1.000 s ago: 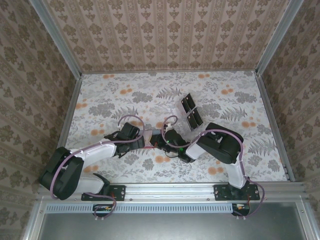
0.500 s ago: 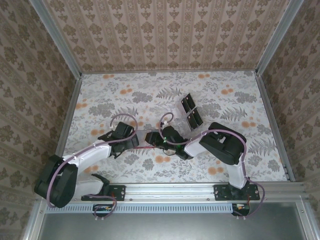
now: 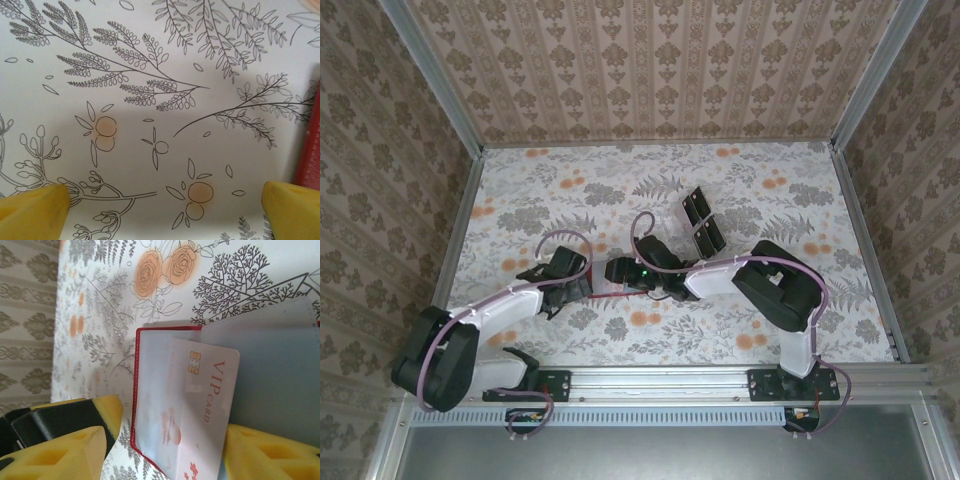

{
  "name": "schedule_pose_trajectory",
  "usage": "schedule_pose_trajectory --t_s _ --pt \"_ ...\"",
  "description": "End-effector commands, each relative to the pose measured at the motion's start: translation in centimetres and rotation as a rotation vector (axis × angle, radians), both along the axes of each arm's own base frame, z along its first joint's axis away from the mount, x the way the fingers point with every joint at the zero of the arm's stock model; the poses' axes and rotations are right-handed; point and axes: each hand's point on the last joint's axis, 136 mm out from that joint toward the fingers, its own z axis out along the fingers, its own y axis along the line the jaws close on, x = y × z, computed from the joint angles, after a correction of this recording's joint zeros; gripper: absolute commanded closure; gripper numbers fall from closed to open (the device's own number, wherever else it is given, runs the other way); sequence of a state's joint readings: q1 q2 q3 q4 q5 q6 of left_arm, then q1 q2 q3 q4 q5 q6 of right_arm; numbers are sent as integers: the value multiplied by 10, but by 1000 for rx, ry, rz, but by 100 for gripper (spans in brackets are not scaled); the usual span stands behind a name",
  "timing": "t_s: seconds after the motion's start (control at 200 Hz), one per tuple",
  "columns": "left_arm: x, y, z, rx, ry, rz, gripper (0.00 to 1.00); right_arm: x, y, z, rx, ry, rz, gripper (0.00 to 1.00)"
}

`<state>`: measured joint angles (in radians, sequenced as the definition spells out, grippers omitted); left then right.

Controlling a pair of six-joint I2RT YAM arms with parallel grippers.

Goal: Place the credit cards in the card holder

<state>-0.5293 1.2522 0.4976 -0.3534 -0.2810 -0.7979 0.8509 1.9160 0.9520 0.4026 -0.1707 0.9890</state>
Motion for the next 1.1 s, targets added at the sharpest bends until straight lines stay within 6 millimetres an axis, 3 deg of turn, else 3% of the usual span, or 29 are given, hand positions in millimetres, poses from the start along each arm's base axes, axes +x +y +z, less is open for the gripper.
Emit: schedule_pose_trajectory --t_s 0.0,0.275,0.915,1.095 --pt "4 -1 0 -9 -4 13 0 -14 -27 -27 -185 70 36 37" --pt "0 -4 -7 -31 4 -1 0 -12 -25 -35 -229 89 56 39" --pt "1 -16 -18 -69 17 -28 0 -12 17 -24 -167 97 152 38" --pt "0 -17 -19 -71 19 -32 0 -11 9 -10 -195 61 172 36"
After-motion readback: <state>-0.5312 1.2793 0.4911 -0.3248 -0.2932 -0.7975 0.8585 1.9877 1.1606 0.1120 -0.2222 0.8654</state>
